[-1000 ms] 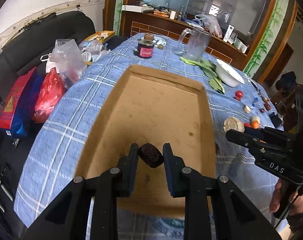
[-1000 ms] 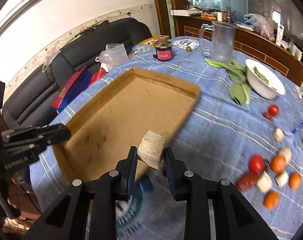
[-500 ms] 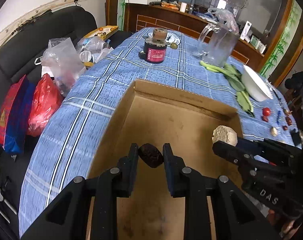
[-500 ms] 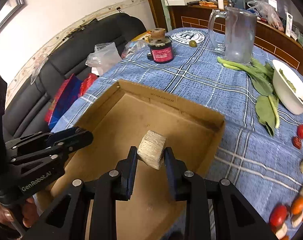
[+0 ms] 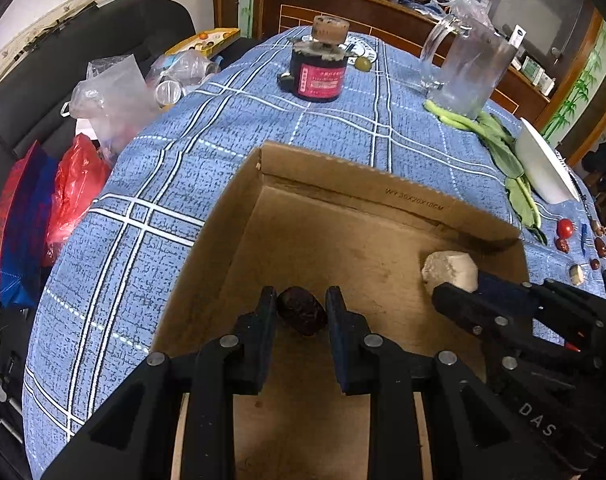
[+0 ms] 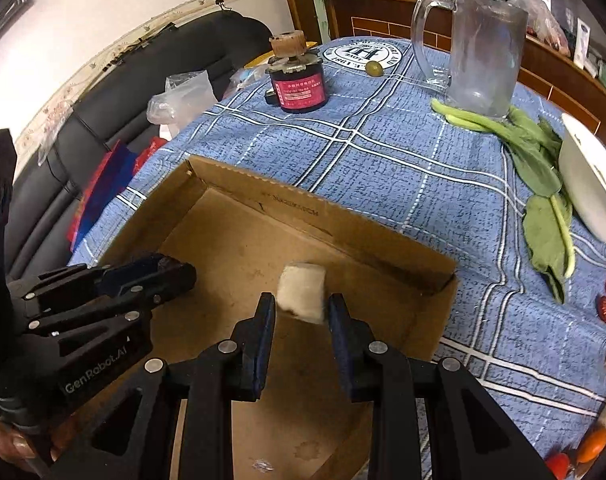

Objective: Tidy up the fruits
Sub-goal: 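Open both grippers to drop the cake and date into the tray, then withdraw both tools from the tray back toward the fruits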

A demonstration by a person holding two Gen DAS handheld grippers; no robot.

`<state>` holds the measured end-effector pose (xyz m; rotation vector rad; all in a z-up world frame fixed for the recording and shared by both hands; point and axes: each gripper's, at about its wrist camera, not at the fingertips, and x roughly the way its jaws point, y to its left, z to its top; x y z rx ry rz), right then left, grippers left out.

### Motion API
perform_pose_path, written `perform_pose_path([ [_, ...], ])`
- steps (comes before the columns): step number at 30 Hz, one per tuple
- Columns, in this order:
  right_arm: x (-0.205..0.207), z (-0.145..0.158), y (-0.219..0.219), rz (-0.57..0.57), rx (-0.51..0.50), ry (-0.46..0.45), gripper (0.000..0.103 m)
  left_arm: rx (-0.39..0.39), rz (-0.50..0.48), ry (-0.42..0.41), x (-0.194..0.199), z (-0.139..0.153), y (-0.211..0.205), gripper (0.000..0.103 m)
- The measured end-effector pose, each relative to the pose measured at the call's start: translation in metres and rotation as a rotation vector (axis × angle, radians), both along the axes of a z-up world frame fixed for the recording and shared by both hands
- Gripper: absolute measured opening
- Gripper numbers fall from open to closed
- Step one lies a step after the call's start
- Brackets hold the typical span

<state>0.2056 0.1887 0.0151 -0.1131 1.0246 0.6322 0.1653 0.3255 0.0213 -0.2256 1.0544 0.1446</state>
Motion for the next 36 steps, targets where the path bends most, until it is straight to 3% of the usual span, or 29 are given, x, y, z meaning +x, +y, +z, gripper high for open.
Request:
perform_pose_path([
  [5,-0.002,0.001,-0.001,-0.004,-0.011,-0.005,0.030,0.020,0.004,0.006,-0.002,0.000,0.000,0.026],
  [8,-0.005,0.001,-0.003,-0.008,-0.027,-0.011,0.030,0.030,0.011,0.007,-0.006,0.001,-0.001,0.041],
  [15,-0.021,0.013,-0.012,-0.030,-0.030,-0.030,0.031,0.071,0.018,-0.015,-0.023,0.013,-0.006,0.051],
  [17,-0.029,0.018,-0.015,-0.035,-0.027,-0.041,0.037,0.081,0.029,-0.024,-0.030,0.018,-0.007,0.055],
  [19,-0.039,0.024,-0.020,-0.040,-0.024,-0.052,0.051,0.089,0.039,-0.038,-0.038,0.023,-0.009,0.056],
  [26,-0.081,0.048,-0.053,-0.074,0.023,-0.091,0.057,0.138,0.054,-0.115,-0.077,0.050,-0.026,0.070],
  [29,-0.100,0.057,-0.071,-0.097,-0.001,-0.130,0.067,0.132,0.054,-0.144,-0.094,0.059,-0.039,0.074],
  [33,-0.128,0.068,-0.106,-0.126,-0.013,-0.178,0.071,0.134,0.046,-0.167,-0.113,0.067,-0.064,0.076],
  [36,-0.145,0.073,-0.138,-0.167,-0.022,-0.201,0.080,0.120,0.047,-0.168,-0.122,0.069,-0.082,0.077],
])
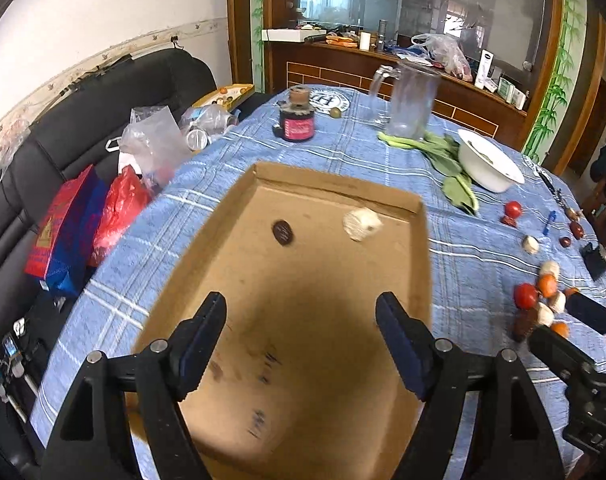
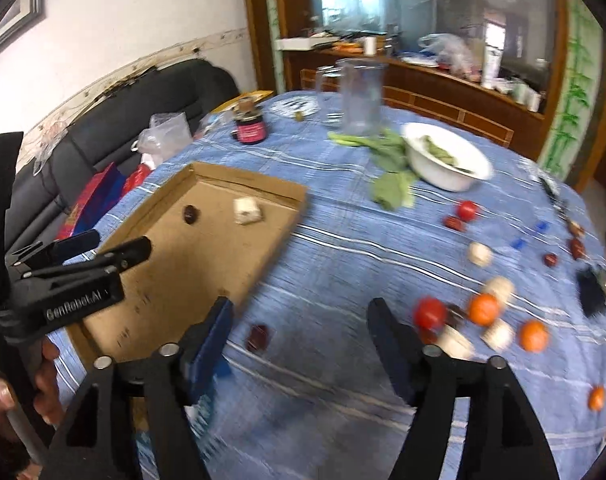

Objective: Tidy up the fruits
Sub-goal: 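Withdraw both tools from the tray back toward the fruits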

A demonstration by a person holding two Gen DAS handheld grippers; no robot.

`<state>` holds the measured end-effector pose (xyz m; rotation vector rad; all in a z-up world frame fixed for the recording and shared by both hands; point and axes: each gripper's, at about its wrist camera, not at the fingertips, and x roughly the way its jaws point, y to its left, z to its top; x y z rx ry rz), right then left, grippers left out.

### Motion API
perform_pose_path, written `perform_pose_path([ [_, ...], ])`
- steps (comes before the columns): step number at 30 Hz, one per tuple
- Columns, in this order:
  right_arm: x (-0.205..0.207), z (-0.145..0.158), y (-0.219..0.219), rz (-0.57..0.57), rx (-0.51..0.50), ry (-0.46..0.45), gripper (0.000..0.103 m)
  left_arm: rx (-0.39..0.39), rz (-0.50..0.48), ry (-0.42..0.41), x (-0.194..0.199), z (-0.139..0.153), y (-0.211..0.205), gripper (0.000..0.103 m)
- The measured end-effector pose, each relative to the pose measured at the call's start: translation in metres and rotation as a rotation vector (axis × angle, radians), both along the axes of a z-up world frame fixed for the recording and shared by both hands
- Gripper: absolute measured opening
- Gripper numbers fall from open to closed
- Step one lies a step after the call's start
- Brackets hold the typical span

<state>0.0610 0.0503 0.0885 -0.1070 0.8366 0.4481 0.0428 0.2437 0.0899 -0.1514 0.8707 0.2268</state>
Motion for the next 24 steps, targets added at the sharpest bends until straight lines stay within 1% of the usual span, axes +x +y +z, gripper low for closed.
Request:
perform_pose_path([
  [1,-0.007,0.001,-0.016,-0.021,-0.002,-0.008,0.082,-0.010,-0.001,0.001,-0.002,0.000,-0.004,0.077],
  [5,-0.027,0.004,-0.070,-0.090,-0.009,-0.026,0.083,-0.035,-0.004,0.007,-0.010,0.000,-0.031,0.077],
  [7,-0.037,0.003,-0.095,-0.121,-0.012,-0.030,0.087,-0.025,-0.009,0.005,-0.013,0.001,-0.043,0.077],
  [10,-0.054,-0.001,-0.137,-0.184,-0.035,-0.040,0.088,-0.006,-0.031,0.009,-0.017,-0.001,-0.066,0.077],
  [12,-0.066,-0.008,-0.171,-0.240,-0.063,-0.044,0.091,-0.005,-0.063,0.021,-0.020,-0.005,-0.085,0.077],
  [13,-0.070,-0.010,-0.181,-0.256,-0.070,-0.044,0.093,-0.006,-0.082,0.029,-0.021,-0.007,-0.095,0.077],
  [15,-0.079,-0.015,-0.208,-0.309,-0.100,-0.042,0.094,0.004,-0.128,0.056,-0.021,-0.015,-0.119,0.077],
  [20,-0.092,-0.024,-0.268,-0.411,-0.083,-0.027,0.094,0.015,-0.219,0.096,-0.020,-0.026,-0.165,0.076],
  [24,-0.091,-0.028,-0.307,-0.482,-0.075,-0.019,0.096,0.029,-0.270,0.116,-0.021,-0.031,-0.193,0.076],
])
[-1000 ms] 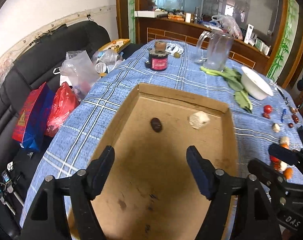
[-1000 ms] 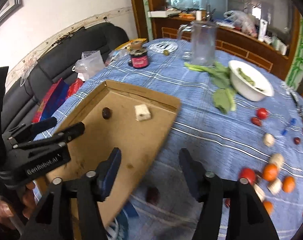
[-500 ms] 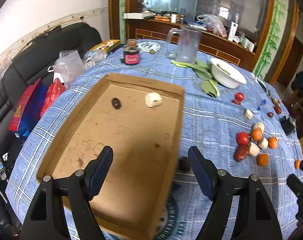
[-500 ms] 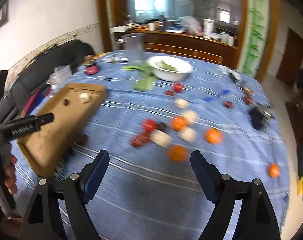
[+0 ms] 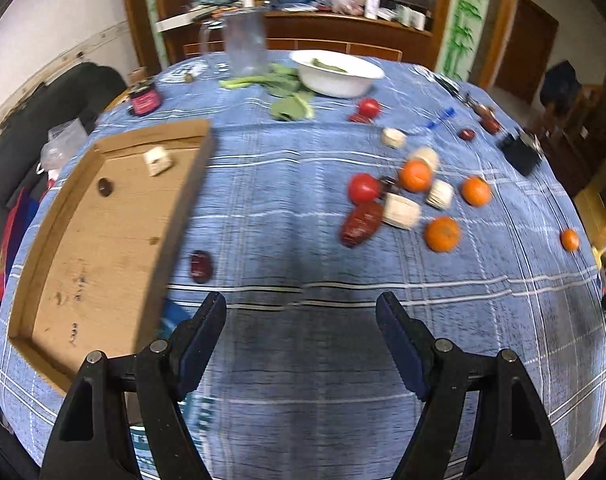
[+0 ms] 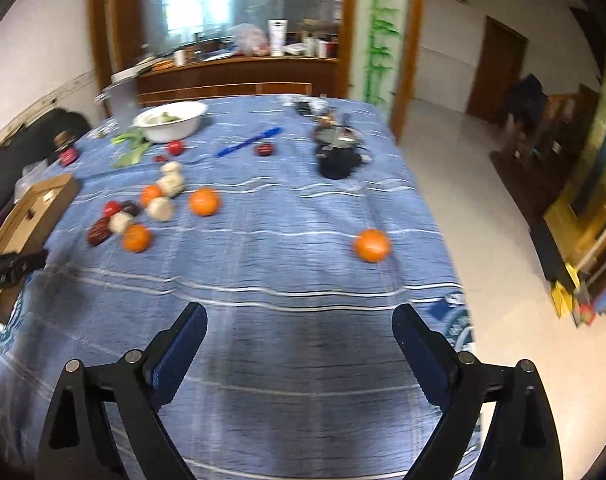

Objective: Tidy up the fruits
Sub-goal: 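Withdraw both tools from the tray back toward the fruits, then grasp the tangerine with the right gripper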

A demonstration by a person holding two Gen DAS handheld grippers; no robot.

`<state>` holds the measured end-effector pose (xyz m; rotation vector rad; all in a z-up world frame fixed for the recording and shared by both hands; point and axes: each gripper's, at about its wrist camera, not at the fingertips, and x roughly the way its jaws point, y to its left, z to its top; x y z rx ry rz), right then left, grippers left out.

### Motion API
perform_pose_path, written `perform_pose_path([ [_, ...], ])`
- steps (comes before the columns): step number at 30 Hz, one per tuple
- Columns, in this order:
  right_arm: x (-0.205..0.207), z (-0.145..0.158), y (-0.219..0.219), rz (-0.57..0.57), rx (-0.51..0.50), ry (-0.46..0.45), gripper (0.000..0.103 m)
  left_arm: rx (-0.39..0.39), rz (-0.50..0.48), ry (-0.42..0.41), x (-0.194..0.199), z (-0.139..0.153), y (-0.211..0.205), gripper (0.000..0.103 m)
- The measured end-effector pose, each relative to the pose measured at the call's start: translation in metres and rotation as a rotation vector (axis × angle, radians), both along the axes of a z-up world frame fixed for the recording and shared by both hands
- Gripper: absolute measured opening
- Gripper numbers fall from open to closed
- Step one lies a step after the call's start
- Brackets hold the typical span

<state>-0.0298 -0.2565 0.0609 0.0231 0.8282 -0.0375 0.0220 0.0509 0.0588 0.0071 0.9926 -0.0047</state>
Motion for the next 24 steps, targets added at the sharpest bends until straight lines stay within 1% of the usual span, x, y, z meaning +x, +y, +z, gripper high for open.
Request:
perform_pose_path([
  [4,0.019,-0.004,-0.032,-0.042,0.028,0.012,0.096,0.019,-0.030,0.025,0.000,-0.007,-0.019,0.076],
  [7,0.044,-0.011,-0.048,-0.056,0.040,0.036,0.096,0.035,-0.041,0.045,0.000,-0.012,-0.026,0.076],
  [9,0.062,-0.019,-0.054,-0.045,0.034,0.054,0.096,0.045,-0.045,0.058,0.001,-0.016,-0.032,0.076],
  [12,0.079,-0.032,-0.058,-0.021,0.051,0.080,0.096,0.048,-0.048,0.071,0.004,-0.019,-0.037,0.076],
  [13,0.084,-0.036,-0.059,-0.016,0.055,0.089,0.094,0.048,-0.048,0.075,0.005,-0.020,-0.039,0.076],
  [14,0.089,-0.041,-0.060,-0.008,0.059,0.093,0.091,0.048,-0.048,0.079,0.006,-0.021,-0.041,0.076],
  [16,0.097,-0.048,-0.062,-0.004,0.057,0.115,0.073,0.036,-0.052,0.083,0.011,-0.021,-0.047,0.076],
  [17,0.102,-0.052,-0.063,0.005,0.070,0.131,0.070,0.032,-0.054,0.082,0.013,-0.021,-0.051,0.076],
  [19,0.107,-0.058,-0.066,0.009,0.081,0.156,0.056,0.017,-0.065,0.080,0.020,-0.019,-0.059,0.076],
  [20,0.109,-0.060,-0.067,0.013,0.085,0.159,0.053,0.011,-0.069,0.078,0.025,-0.018,-0.066,0.076],
  [22,0.110,-0.062,-0.069,0.012,0.078,0.168,0.043,-0.005,-0.073,0.079,0.035,-0.019,-0.076,0.076],
  [23,0.109,-0.062,-0.070,0.015,0.077,0.163,0.041,-0.013,-0.075,0.073,0.040,-0.019,-0.081,0.076],
  [24,0.108,-0.062,-0.071,0.020,0.080,0.162,0.036,-0.017,-0.076,0.069,0.045,-0.020,-0.085,0.076],
])
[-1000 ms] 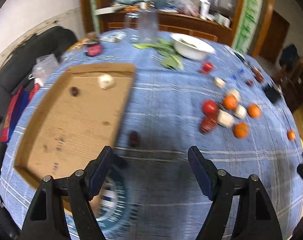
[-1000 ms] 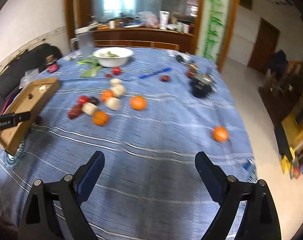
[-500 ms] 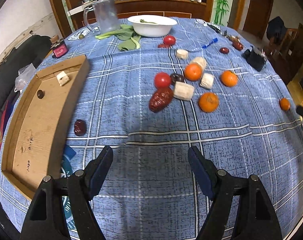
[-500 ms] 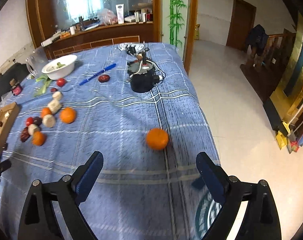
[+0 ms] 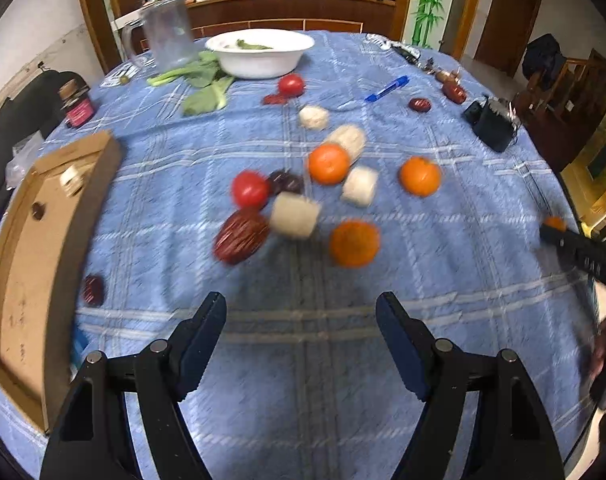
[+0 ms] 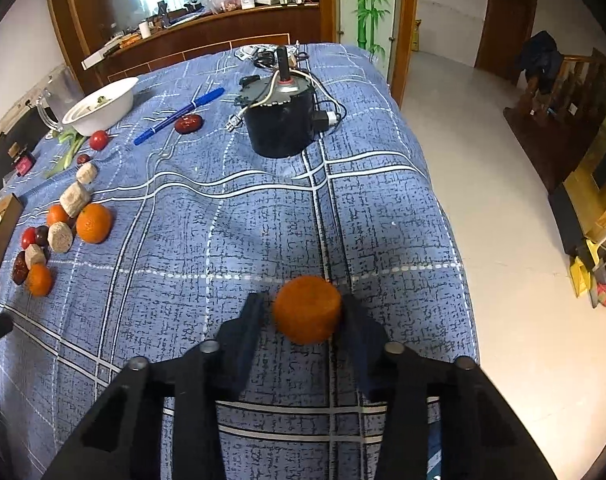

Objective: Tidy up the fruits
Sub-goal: 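Grasp the tangerine with the right gripper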

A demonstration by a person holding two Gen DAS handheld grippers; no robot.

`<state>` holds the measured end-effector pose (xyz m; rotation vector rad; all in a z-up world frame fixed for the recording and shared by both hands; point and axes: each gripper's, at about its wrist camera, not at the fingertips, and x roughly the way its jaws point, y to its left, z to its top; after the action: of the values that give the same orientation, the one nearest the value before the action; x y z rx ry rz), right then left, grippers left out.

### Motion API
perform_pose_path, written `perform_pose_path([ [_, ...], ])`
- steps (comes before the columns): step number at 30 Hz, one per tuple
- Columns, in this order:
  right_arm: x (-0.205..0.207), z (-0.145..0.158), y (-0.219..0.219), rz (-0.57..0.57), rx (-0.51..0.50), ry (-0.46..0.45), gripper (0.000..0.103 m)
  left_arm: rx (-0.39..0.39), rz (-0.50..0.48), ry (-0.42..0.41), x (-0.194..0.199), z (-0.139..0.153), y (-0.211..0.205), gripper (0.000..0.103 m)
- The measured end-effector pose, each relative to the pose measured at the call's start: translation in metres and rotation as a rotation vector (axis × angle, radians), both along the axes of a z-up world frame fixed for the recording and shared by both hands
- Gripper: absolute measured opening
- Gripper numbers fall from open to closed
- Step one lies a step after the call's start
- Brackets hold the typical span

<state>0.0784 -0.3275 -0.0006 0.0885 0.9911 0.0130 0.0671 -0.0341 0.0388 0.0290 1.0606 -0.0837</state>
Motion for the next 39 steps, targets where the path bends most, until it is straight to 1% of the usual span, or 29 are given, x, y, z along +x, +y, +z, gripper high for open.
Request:
perform_pose_path([
  [3,-0.002,0.000,-0.004,0.012,0.017,0.001,0.036,-0.023,-0.002,0.027,0.015,-0.008,-0.009,0.076],
  [4,-0.003,0.000,-0.005,0.016,0.020,0.000,0.036,-0.041,0.000,0.045,0.021,-0.013,-0.012,0.076],
  [5,-0.003,0.000,-0.005,0.018,0.021,0.000,0.036,-0.062,0.007,0.054,0.025,-0.017,-0.012,0.076],
  [7,-0.003,0.001,-0.004,0.023,0.020,-0.001,0.036,-0.077,0.036,0.060,0.031,-0.022,-0.012,0.076],
  [9,-0.005,0.001,-0.003,0.032,0.019,-0.004,0.036,-0.103,0.057,0.062,0.038,-0.028,-0.011,0.071],
  [10,-0.005,0.000,-0.003,0.037,0.015,-0.005,0.036,-0.093,0.062,0.039,0.039,-0.028,-0.013,0.067],
  [12,-0.005,0.001,-0.002,0.046,0.009,-0.007,0.036,-0.069,0.047,0.025,0.042,-0.029,-0.017,0.054],
  [13,-0.004,0.001,-0.002,0.049,0.008,-0.007,0.036,-0.074,0.039,0.017,0.042,-0.028,-0.017,0.045],
  [14,-0.005,0.001,-0.002,0.053,0.008,-0.008,0.036,-0.102,0.023,0.019,0.042,-0.028,-0.017,0.028],
  [15,-0.005,0.001,-0.002,0.056,0.010,-0.010,0.036,-0.123,0.008,0.023,0.042,-0.027,-0.018,0.029],
  [19,-0.009,0.004,0.000,0.062,0.014,-0.023,0.036,-0.088,-0.015,0.014,0.033,-0.025,-0.022,0.028],
  [22,-0.017,0.013,0.001,0.067,0.038,-0.050,0.036,-0.088,-0.027,0.018,0.024,-0.023,-0.019,0.028],
  [28,-0.036,0.031,0.012,0.088,0.079,-0.089,0.036,-0.114,-0.030,0.011,0.001,-0.014,-0.002,0.028],
  [30,-0.043,0.036,0.020,0.099,0.083,-0.098,0.036,-0.106,-0.033,-0.004,-0.008,-0.009,0.005,0.029],
  [34,-0.060,0.038,0.045,0.127,0.073,-0.098,0.036,-0.123,-0.035,-0.006,-0.023,-0.003,0.023,0.029],
  [38,-0.070,0.033,0.076,0.164,0.015,-0.095,0.036,-0.130,-0.023,-0.009,-0.039,0.003,0.044,0.029],
  [39,-0.072,0.032,0.083,0.172,0.020,-0.091,0.036,-0.130,-0.020,-0.013,-0.043,0.005,0.050,0.029],
])
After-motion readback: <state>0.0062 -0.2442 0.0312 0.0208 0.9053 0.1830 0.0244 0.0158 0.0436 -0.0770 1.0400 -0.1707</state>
